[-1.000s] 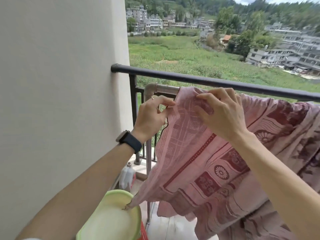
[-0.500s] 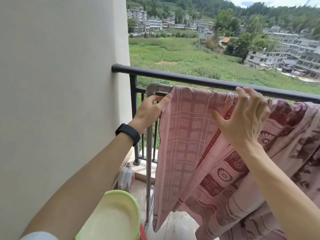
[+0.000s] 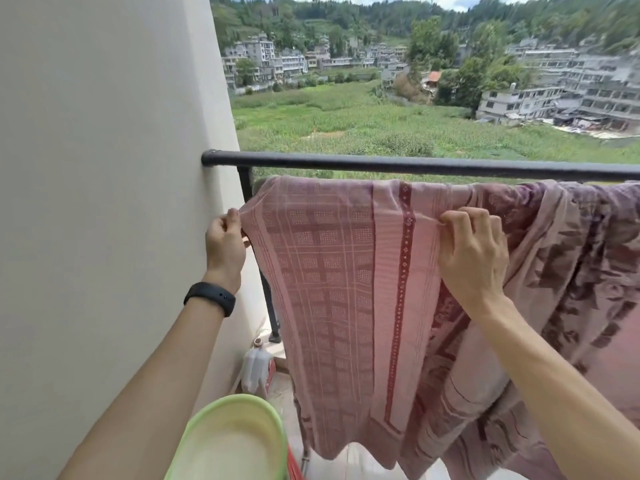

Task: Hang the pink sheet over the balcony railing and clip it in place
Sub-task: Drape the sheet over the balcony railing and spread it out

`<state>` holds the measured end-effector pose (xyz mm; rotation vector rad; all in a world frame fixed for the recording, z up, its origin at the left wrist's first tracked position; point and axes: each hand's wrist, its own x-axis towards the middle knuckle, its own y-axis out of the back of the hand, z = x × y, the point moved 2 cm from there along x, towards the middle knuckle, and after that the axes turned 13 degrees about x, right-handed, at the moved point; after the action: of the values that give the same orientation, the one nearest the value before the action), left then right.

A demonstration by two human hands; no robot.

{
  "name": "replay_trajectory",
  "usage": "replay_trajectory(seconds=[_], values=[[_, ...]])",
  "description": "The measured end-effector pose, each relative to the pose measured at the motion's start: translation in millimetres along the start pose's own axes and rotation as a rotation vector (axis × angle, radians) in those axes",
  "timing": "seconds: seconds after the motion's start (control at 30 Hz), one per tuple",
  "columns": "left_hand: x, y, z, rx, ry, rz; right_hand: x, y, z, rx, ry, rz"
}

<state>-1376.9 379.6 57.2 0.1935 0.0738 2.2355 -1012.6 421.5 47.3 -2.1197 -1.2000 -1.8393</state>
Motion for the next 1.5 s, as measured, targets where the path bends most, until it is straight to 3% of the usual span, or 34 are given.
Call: replay_trajectory(seconds=[0.13, 0.2, 0.27, 0.37, 0.5, 0.67, 0.77, 0.83, 0.9, 1.03, 1.13, 1.3, 1.4, 1.5], values=[[-4.9, 3.4, 12.0, 0.078, -0.012, -0.011, -8.6, 10.4, -3.0, 0.134, -0.106, -0.042], [-2.8, -0.8, 30.4, 0.09, 0.033, -0.139, -7.6, 17.8, -9.1, 0.24, -0.268, -0.052], [1.4, -5.0, 45.8, 0.284, 0.039, -0.248, -7.7, 19.5, -10.2, 0.291, -0.508, -0.139], [15.6, -5.3, 62.3, 0.497, -0.064, -0.189, -2.6, 15.3, -9.5, 0.368, -0.742, -0.359], [26.9, 0.2, 81.5, 0.276, -0.128, -0.113, 11.2, 12.7, -11.1, 0.321, -0.588, -0.248], [5.7, -3.5, 62.6, -0.174, -0.013, -0.215, -3.9, 17.8, -4.8, 0.205, -0.463, -0.13], [-7.9, -4.8, 47.0, -0.192, 0.058, -0.441, -19.0, 27.6, 4.3, 0.173, -0.462, -0.1], [-10.0, -4.5, 46.9, -0.049, 0.101, -0.535, -19.1, 32.0, 7.0, 0.151, -0.482, -0.088], [-7.1, -4.1, 53.8, 0.051, 0.112, -0.475, -13.8, 31.6, 1.4, 0.132, -0.43, -0.071], [8.4, -1.3, 63.3, 0.164, 0.064, -0.313, 11.5, 21.6, -35.5, 0.154, -0.115, -0.015], [26.0, -1.4, 56.7, 0.353, -0.039, -0.21, 40.5, 2.8, -62.7, 0.088, 0.012, -0.126], [55.4, 7.9, 43.2, 0.278, -0.009, -0.004, 67.8, -28.1, -69.3, -0.075, -0.021, -0.453], [63.9, 4.8, 35.2, 0.342, -0.015, -0.015, 70.6, -28.3, -64.8, -0.095, 0.019, -0.458], [67.4, 3.6, 36.1, 0.392, -0.059, 0.138, 67.3, -21.3, -55.0, -0.12, 0.024, -0.438]])
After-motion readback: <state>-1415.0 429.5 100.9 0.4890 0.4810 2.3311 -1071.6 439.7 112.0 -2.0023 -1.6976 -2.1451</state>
